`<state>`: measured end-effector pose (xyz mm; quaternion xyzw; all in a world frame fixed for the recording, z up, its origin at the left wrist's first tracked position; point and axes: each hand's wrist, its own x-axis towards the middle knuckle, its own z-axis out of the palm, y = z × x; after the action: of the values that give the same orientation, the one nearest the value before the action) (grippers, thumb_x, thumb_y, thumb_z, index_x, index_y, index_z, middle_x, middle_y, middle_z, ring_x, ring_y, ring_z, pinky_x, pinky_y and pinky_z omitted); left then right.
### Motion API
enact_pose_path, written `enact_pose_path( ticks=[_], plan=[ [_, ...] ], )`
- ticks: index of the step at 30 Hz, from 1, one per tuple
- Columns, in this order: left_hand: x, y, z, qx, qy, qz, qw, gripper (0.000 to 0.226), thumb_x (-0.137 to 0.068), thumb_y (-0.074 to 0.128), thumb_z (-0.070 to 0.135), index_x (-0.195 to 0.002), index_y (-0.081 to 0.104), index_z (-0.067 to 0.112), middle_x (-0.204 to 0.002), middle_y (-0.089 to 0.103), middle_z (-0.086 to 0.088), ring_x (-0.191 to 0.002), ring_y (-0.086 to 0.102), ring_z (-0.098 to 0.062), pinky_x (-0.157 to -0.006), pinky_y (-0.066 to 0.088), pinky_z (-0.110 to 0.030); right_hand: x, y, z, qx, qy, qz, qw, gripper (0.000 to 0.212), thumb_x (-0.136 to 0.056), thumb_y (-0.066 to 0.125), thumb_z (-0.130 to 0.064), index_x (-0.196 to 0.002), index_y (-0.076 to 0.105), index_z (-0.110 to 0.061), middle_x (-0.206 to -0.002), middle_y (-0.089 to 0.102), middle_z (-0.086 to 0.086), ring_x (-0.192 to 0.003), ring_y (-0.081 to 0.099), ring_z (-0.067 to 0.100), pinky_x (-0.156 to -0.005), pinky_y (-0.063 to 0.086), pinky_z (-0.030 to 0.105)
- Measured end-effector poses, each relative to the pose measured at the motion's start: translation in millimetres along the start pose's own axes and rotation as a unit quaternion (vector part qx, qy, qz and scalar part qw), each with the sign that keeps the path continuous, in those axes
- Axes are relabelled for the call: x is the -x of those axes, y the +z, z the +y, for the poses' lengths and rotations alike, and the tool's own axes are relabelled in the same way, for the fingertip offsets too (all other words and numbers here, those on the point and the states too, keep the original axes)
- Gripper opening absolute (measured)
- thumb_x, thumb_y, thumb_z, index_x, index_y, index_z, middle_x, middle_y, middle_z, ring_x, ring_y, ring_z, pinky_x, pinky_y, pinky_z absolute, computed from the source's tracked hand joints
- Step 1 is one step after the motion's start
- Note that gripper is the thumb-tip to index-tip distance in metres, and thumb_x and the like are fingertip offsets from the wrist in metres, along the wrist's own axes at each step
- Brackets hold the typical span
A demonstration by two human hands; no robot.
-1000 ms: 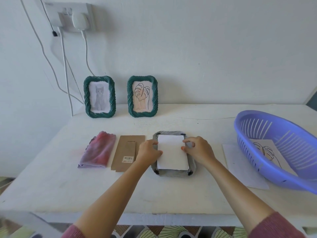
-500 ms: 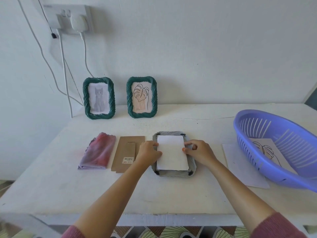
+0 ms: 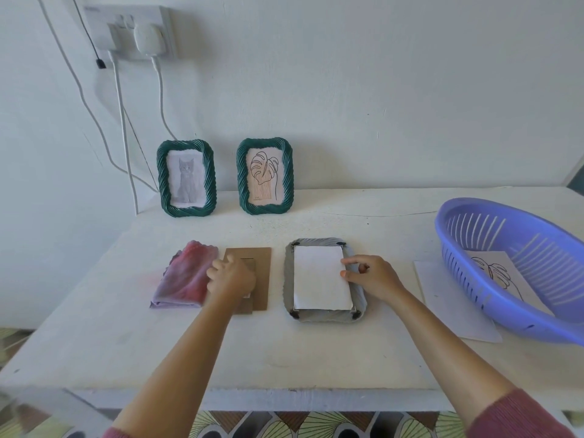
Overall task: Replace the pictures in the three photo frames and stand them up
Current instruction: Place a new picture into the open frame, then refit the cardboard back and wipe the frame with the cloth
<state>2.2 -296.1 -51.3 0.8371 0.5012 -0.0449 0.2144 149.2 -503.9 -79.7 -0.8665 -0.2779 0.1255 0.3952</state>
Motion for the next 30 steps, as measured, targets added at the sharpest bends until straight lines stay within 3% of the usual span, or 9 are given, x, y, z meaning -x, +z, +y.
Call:
enact_pose_path(
  ticks=[8, 14, 17, 20, 22, 25, 28, 30],
  plan=[
    [-1.6, -0.8, 0.4, -0.021, -0.004, 0.009, 1.000, 0.062, -0.090, 0.053, 0.023, -0.141, 0.020, 0.010, -0.133, 0.034, -0.021, -0.123, 0.035, -0.034, -0.098, 0.040, -0.042, 0.1, -0.4, -2.6, 0.000, 0.006, -0.002, 1.000, 0.031, -0.083, 0.065, -0.025, -0.114, 0.066, -0.022, -0.065, 0.038, -0.009, -0.058, 0.036, 0.004, -0.054, 0.028, 0.020],
    [-12.8, -13.9, -8.7, 0.096, -0.008, -0.008, 0.995, 0.081, -0.073, 0.076, 0.033, -0.137, 0.032, 0.013, -0.126, 0.048, -0.017, -0.115, 0.047, -0.032, -0.096, 0.044, -0.042, -1.0, 0.0, -2.6, -0.031, 0.020, -0.003, 0.999, 0.031, -0.084, 0.065, -0.026, -0.115, 0.065, -0.022, -0.064, 0.035, -0.006, -0.058, 0.035, 0.008, -0.056, 0.025, 0.023],
    [-9.8, -27.7, -12.7, 0.248, 0.036, 0.003, 0.968, 0.071, -0.073, 0.076, 0.011, -0.135, 0.040, 0.014, -0.126, 0.053, -0.015, -0.093, 0.055, -0.026, -0.075, 0.051, -0.034, -0.2, -1.8, -5.3, -0.060, 0.026, -0.004, 0.998, 0.032, -0.084, 0.065, -0.026, -0.116, 0.065, -0.022, -0.062, 0.033, -0.004, -0.057, 0.033, 0.011, -0.056, 0.022, 0.025],
    [-4.7, -44.8, -9.0, 0.346, 0.087, 0.060, 0.932, 0.066, -0.075, 0.071, -0.003, -0.134, 0.047, 0.017, -0.124, 0.057, -0.015, -0.085, 0.054, -0.022, -0.054, 0.045, -0.023, 2.9, -3.2, -9.8, -0.059, 0.019, 0.046, 0.997, 0.028, -0.084, 0.064, -0.027, -0.113, 0.066, -0.026, -0.071, 0.042, -0.002, -0.060, 0.041, 0.010, -0.057, 0.030, 0.022],
    [1.1, -55.2, 1.3, 0.425, 0.111, 0.061, 0.897, 0.066, -0.073, 0.072, -0.004, -0.130, 0.052, 0.020, -0.116, 0.059, -0.010, -0.084, 0.058, -0.024, -0.059, 0.050, -0.029, 5.6, -2.8, -16.5, -0.074, 0.004, 0.102, 0.992, 0.022, -0.084, 0.064, -0.025, -0.106, 0.068, -0.025, -0.078, 0.050, 0.000, -0.062, 0.044, 0.008, -0.058, 0.035, 0.020],
    [20.0, -56.6, 25.4, 0.510, 0.117, -0.044, 0.851, 0.064, -0.071, 0.075, -0.002, -0.126, 0.054, 0.023, -0.108, 0.058, -0.008, -0.086, 0.064, -0.030, -0.063, 0.055, -0.036, 7.5, -1.4, -34.6, -0.148, 0.014, 0.102, 0.984, 0.017, -0.086, 0.060, -0.020, -0.099, 0.070, -0.014, -0.078, 0.062, 0.001, -0.064, 0.053, 0.011, -0.062, 0.042, 0.021],
    [34.9, -31.2, 48.2, 0.485, 0.101, -0.116, 0.861, 0.065, -0.071, 0.075, -0.001, -0.127, 0.051, 0.022, -0.118, 0.058, -0.014, -0.095, 0.064, -0.036, -0.068, 0.058, -0.043, 10.8, -1.0, -50.3, -0.260, 0.060, 0.008, 0.964, 0.018, -0.090, 0.054, -0.013, -0.103, 0.066, -0.007, -0.070, 0.064, 0.005, -0.052, 0.057, 0.012, -0.052, 0.044, 0.019],
    [38.0, -11.6, 55.8, 0.467, 0.088, -0.127, 0.871, 0.065, -0.073, 0.075, 0.002, -0.130, 0.048, 0.018, -0.126, 0.055, -0.015, -0.099, 0.064, -0.036, -0.076, 0.057, -0.045, 11.4, 0.3, -48.6, -0.270, 0.094, 0.001, 0.958, 0.020, -0.089, 0.056, -0.007, -0.108, 0.063, -0.005, -0.067, 0.062, 0.006, -0.043, 0.057, 0.006, -0.043, 0.043, 0.015]
  ],
)
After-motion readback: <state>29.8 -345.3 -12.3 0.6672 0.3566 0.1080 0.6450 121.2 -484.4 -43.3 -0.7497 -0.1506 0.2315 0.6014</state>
